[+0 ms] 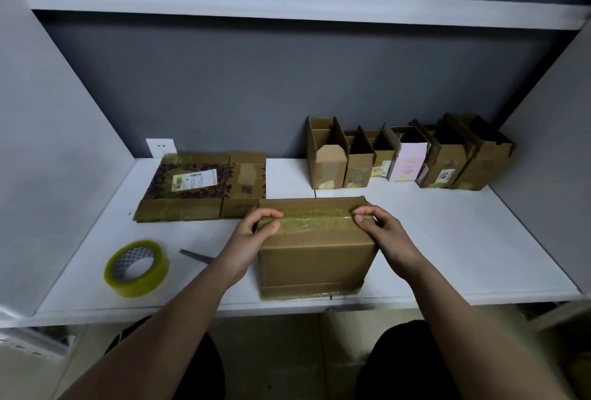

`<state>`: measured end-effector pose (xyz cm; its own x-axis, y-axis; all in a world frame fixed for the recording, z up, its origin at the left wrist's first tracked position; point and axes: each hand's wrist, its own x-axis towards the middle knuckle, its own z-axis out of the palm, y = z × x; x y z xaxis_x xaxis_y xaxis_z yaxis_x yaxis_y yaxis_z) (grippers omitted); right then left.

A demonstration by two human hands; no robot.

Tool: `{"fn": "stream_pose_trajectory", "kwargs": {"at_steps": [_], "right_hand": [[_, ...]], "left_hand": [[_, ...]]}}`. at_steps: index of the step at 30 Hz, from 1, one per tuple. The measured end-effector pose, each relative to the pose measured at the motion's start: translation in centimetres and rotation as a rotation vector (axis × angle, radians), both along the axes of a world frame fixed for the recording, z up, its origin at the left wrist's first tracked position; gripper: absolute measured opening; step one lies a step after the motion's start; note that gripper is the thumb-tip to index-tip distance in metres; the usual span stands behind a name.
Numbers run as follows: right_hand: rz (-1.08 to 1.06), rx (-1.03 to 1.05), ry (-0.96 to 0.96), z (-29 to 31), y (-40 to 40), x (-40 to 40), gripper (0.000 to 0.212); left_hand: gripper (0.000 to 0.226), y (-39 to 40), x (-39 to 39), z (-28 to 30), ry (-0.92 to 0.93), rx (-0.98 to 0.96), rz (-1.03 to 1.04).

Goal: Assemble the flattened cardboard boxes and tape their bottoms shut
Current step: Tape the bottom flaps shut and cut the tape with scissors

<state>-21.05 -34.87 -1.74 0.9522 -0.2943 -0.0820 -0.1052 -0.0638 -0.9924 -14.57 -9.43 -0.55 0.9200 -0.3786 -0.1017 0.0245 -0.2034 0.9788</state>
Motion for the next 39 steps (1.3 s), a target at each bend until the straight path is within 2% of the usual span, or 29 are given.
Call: {"fn": "stream_pose_trajectory", "kwargs": {"at_steps": [4, 6, 9, 11, 13, 16, 20, 23, 26, 27, 31, 34, 37, 39], "right_hand": [[0.014, -0.169, 0.003, 0.5, 0.2, 0.0, 0.007], [-0.013, -0.427, 0.009, 0.8, 0.2, 0.2, 0.007], [-0.033, -0.971, 0.006, 2.0, 0.9, 0.6, 0.016], [-0.003, -1.149, -0.042, 3.3, 2.3, 0.9, 0.021], [0.041, -1.240, -0.098, 4.4, 4.2, 1.4, 0.024], [0.067, -1.251, -0.194, 5.9, 7.6, 2.4, 0.025], [0.142, -1.209, -0.338, 6.6, 13.4, 4.6, 0.020], [0.259, -1.218, -0.366, 6.0, 18.4, 6.5, 0.018], [0.386, -1.186, -0.305, 4.8, 22.7, 7.8, 0.016], [0.420, -1.174, -0.273, 4.2, 23.8, 8.2, 0.015], [0.546, -1.134, -0.091, 1.3, 27.1, 10.0, 0.018], [0.565, -1.088, 0.023, -0.7, 28.1, 10.9, 0.020], [0.566, -1.039, 0.080, -2.1, 28.4, 11.1, 0.019], [0.558, -0.970, 0.101, -2.5, 28.3, 11.0, 0.019]], "left_hand": [[0.013, 0.1, 0.5, -0.1, -0.118, 0.055, -0.050], [0.013, 0.0, 1.2, -0.2, -0.195, 0.175, -0.093], [0.013, -0.3, 1.6, 0.9, -0.265, 0.352, -0.078], [0.015, -0.2, 1.6, 2.0, -0.332, 0.357, -0.061], [0.018, 0.6, 1.6, 2.8, -0.381, 0.314, -0.048], [0.020, 3.1, 2.0, 3.8, -0.434, 0.288, -0.008], [0.016, 9.5, 3.3, 2.8, -0.437, 0.343, 0.159], [0.028, 15.5, 3.6, 0.5, -0.407, 0.628, 0.236], [0.049, 20.1, 3.3, -2.3, -0.336, 1.092, 0.128], [0.054, 21.1, 3.2, -3.3, -0.318, 1.181, 0.073], [0.067, 23.1, 3.1, -6.9, -0.297, 1.296, -0.067], [0.070, 22.4, 3.2, -8.1, -0.365, 1.411, -0.116], [0.062, 21.7, 3.7, -8.7, -0.402, 1.465, -0.140], [0.056, 21.8, 4.1, -9.2, -0.490, 1.412, -0.086]]}}
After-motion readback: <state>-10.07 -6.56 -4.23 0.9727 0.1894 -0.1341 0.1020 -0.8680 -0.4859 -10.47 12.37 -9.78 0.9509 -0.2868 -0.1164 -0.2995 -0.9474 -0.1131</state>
